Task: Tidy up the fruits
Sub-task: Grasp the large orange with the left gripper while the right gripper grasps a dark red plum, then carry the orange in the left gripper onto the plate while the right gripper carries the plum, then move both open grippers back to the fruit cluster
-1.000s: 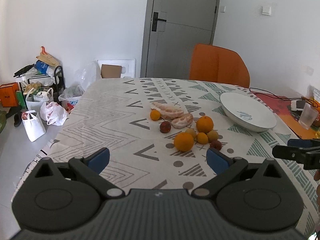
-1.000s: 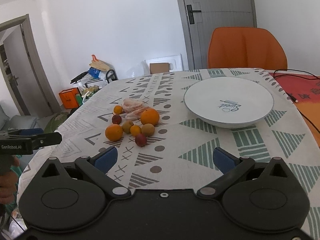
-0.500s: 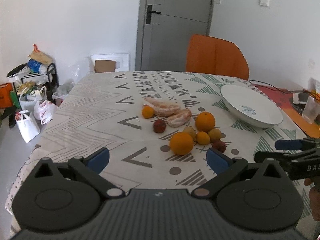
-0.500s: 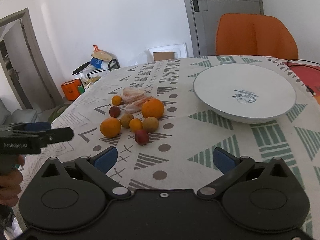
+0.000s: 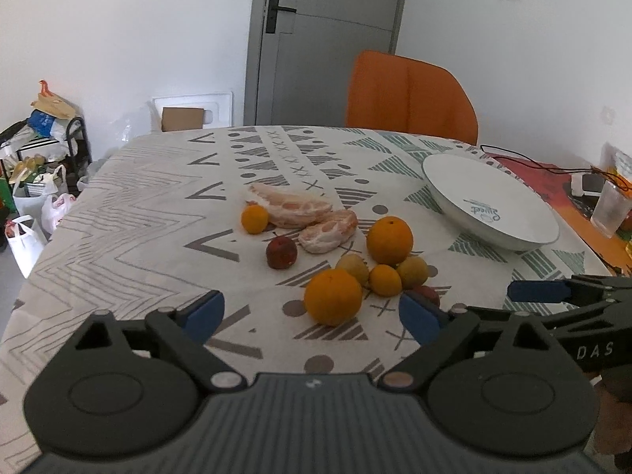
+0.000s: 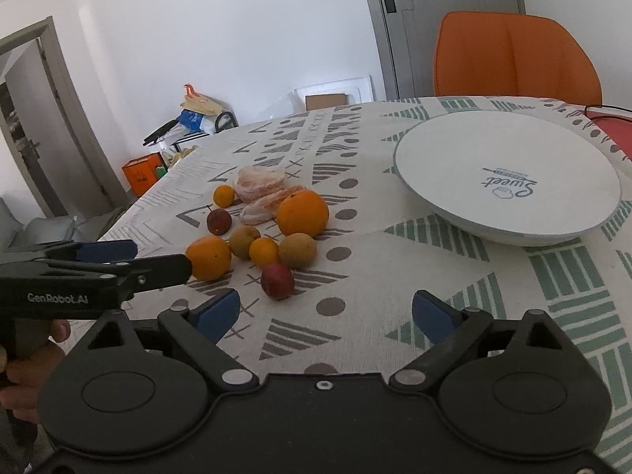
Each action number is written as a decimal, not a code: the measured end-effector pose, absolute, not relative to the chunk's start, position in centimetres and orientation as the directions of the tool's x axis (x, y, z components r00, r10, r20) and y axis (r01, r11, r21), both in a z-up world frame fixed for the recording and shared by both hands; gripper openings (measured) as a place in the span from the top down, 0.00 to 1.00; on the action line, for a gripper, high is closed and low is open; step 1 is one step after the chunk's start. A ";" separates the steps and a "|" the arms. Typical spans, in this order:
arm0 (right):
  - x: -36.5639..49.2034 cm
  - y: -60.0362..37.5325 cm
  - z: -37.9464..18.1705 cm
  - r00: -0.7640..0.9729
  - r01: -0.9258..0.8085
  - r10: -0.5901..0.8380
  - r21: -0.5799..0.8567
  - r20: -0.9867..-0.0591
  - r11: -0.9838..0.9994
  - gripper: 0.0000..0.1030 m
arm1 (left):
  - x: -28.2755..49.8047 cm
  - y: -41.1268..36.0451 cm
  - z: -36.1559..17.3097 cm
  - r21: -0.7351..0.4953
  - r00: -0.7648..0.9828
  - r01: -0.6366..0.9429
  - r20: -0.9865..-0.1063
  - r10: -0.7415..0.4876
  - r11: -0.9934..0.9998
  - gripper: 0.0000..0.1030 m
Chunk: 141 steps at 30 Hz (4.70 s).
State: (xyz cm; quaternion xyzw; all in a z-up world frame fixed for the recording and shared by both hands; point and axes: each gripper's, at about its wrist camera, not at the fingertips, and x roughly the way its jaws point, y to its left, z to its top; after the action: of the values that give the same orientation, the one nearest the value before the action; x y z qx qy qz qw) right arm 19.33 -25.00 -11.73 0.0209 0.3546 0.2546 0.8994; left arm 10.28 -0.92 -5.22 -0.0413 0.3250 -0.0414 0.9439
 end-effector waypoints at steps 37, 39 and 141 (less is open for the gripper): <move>20.1 -25.4 -10.6 0.658 -0.469 0.513 0.233 -0.551 0.852 0.80 | 11.6 -3.4 -4.6 -0.101 0.795 0.120 -0.586 -0.156 0.988 0.66; 20.1 -26.1 -10.3 0.668 -0.460 0.508 0.236 -0.543 0.856 0.80 | 11.8 -4.2 -4.4 -0.098 0.796 0.133 -0.582 -0.165 0.986 0.66; 20.4 -29.4 -8.5 0.780 -0.356 0.438 0.258 -0.447 0.898 0.00 | 11.9 -1.1 -0.5 -0.147 0.865 -0.013 -0.497 -0.062 0.989 0.04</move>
State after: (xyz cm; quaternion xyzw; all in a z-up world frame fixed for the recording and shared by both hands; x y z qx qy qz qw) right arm 20.40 -29.45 -8.52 0.0798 0.2555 0.2110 0.9401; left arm 11.90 -1.06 -0.52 -0.0727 0.2592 -0.0128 0.9630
